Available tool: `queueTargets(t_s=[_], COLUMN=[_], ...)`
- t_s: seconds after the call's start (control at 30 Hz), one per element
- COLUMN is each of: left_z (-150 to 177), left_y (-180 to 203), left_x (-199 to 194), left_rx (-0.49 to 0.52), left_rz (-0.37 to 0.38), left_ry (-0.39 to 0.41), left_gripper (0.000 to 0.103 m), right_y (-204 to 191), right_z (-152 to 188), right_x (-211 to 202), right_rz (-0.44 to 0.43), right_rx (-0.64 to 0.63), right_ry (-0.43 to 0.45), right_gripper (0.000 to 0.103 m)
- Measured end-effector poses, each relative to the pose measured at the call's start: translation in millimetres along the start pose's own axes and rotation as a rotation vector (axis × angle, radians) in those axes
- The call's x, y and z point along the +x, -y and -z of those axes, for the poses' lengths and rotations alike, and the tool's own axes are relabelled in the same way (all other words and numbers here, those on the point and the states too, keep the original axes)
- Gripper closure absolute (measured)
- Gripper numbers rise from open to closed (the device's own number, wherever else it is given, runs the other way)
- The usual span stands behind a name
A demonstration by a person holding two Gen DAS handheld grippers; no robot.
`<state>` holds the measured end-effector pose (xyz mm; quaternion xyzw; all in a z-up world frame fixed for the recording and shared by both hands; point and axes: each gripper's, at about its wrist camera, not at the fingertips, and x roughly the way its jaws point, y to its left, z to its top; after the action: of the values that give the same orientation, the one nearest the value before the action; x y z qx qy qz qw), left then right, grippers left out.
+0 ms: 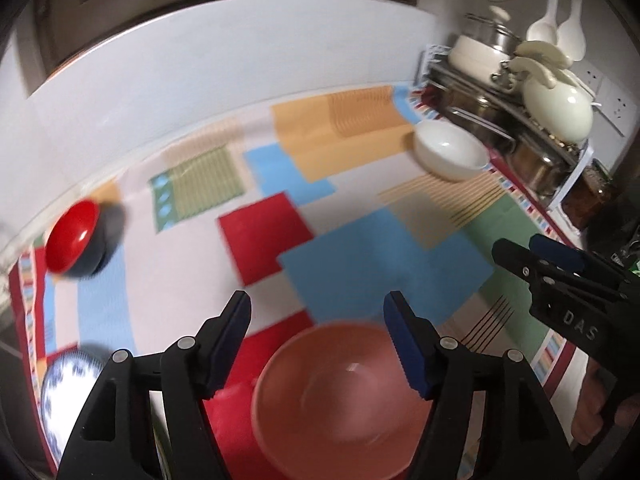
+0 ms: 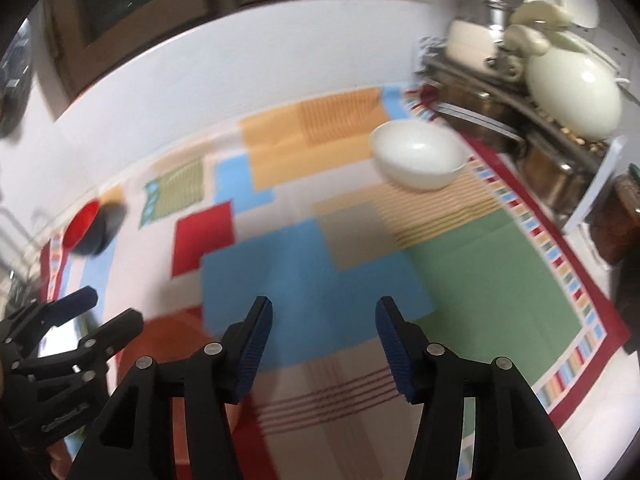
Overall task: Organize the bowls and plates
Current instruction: 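Open both grippers and lift them off the pink bowl, then move both grippers to the rim of the cream bowl by the pot rack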
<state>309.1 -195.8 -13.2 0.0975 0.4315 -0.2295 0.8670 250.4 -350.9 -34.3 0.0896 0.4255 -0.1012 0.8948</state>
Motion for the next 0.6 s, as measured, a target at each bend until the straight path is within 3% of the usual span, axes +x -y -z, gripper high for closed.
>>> queueTargets(t_s=[0.27, 0.6], left_z=[-59.6, -122.6], left_y=[32.4, 68.6], left_x=[20.9, 62.9], left_rx=[0.096, 0.195], left_rz=[0.037, 0.070], left_ry=[0.037, 0.056], left_gripper=[0.035, 0.035], right_y=[43.8, 82.6], right_z=[-42.4, -80.0], right_x=[5.0, 23.3], right_rz=[0.067, 0.123], right_rx=[0.103, 0.170], right_ry=[0.096, 0.155], right_gripper=[0.048, 0.048])
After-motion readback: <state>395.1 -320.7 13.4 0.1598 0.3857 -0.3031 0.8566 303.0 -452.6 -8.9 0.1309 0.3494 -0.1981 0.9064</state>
